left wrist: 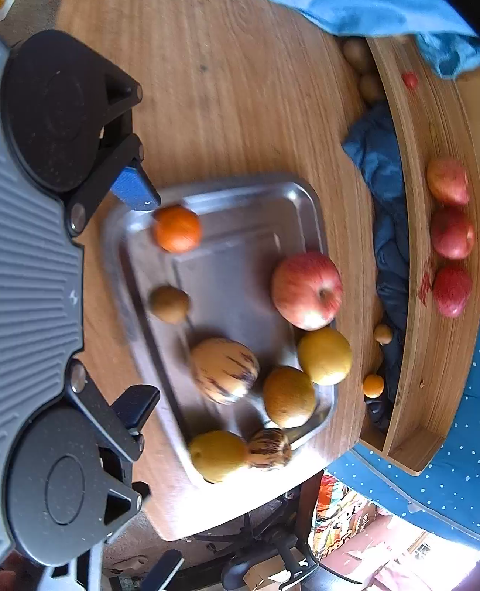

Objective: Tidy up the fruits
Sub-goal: 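Move the left tool to a kiwi while the right tool reaches a tangerine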

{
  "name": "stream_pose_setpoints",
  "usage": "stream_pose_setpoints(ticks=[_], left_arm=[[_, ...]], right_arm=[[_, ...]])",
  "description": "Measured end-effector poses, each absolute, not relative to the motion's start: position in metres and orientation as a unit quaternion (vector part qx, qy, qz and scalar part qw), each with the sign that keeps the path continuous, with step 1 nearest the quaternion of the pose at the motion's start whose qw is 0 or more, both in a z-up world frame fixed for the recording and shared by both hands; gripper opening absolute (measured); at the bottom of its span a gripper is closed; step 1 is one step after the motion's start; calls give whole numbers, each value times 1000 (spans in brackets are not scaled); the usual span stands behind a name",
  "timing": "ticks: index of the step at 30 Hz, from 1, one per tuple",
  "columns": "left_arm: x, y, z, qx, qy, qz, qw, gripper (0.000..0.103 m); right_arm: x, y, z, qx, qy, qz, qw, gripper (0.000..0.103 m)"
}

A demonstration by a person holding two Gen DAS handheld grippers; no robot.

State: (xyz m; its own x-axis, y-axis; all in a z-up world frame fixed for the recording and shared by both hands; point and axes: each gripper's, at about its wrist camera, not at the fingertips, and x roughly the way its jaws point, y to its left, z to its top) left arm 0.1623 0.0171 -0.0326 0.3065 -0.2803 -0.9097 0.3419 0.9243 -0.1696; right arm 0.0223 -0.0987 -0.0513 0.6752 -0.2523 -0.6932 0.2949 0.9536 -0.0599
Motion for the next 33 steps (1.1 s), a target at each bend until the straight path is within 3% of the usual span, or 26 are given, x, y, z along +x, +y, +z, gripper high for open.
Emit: stream_pose_setpoints(ticks=[23, 33], left_arm=[[335, -70, -40, -2, 539, -220, 813, 102], [376, -98, -57, 20, 517, -246, 819, 102]], right_arm=[[154, -197, -67, 38, 374, -165, 912, 102], [214, -216, -77, -16, 404, -149, 902, 102]])
